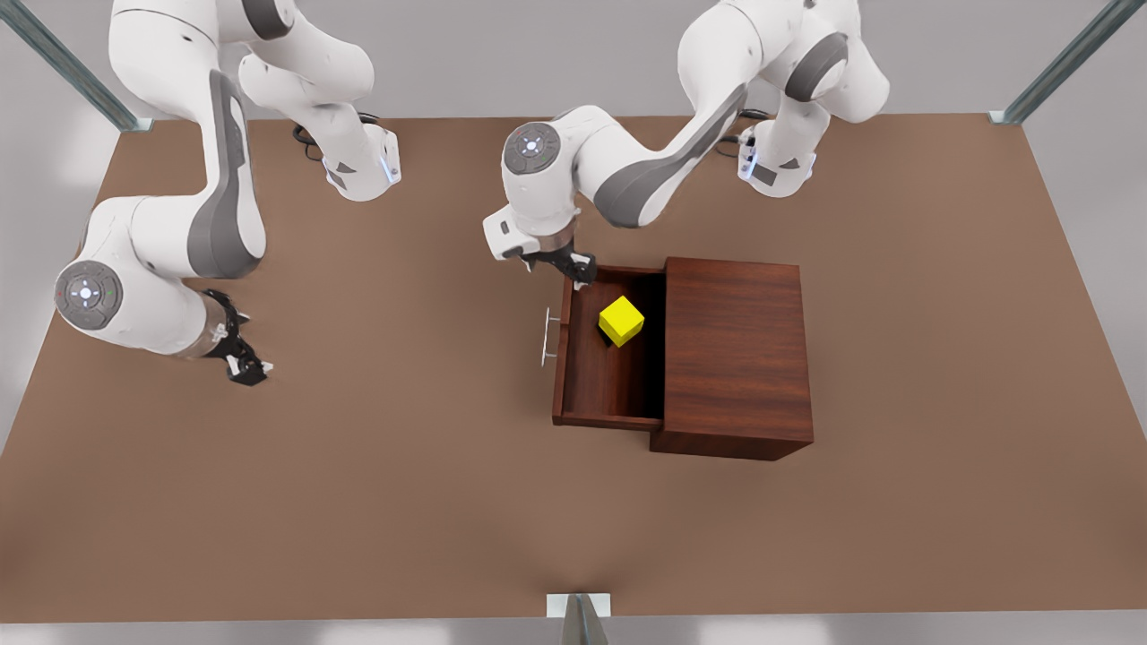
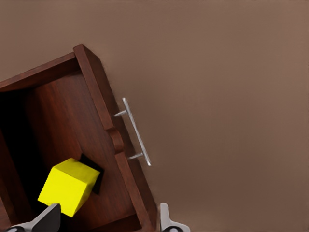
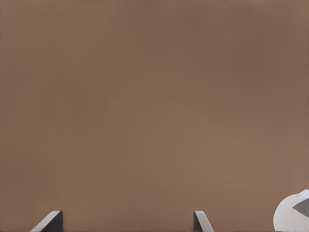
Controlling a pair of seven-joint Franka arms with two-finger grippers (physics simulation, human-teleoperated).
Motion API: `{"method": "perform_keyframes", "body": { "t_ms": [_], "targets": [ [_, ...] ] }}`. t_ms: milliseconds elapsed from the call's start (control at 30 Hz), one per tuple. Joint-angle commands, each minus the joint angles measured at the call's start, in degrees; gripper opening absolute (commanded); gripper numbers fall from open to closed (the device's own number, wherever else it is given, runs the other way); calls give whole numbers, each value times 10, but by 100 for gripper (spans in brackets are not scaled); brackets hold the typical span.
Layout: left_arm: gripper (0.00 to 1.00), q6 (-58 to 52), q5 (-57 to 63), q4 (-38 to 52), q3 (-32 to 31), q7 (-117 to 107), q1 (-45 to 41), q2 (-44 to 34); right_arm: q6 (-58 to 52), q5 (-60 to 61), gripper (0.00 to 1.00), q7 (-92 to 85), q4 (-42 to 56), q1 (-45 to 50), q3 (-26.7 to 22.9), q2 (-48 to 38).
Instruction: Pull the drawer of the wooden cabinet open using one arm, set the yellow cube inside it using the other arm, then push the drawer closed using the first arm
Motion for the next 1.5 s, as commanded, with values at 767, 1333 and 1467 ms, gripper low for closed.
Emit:
{"method": "perform_keyframes", "body": {
  "t_ms": [767,1333,1467],
  "targets": [
    [100,283,124,87,60,-540,-59,215,4,-14,100,-592,4,-10,6,7],
    [100,232,125,39,71,-513,-54,190,2,-14,100,-592,5,-10,7,7],
    [100,208,126,35,73,-513,-55,187,2,-14,100,-592,6,-10,7,7]
  ]
}}
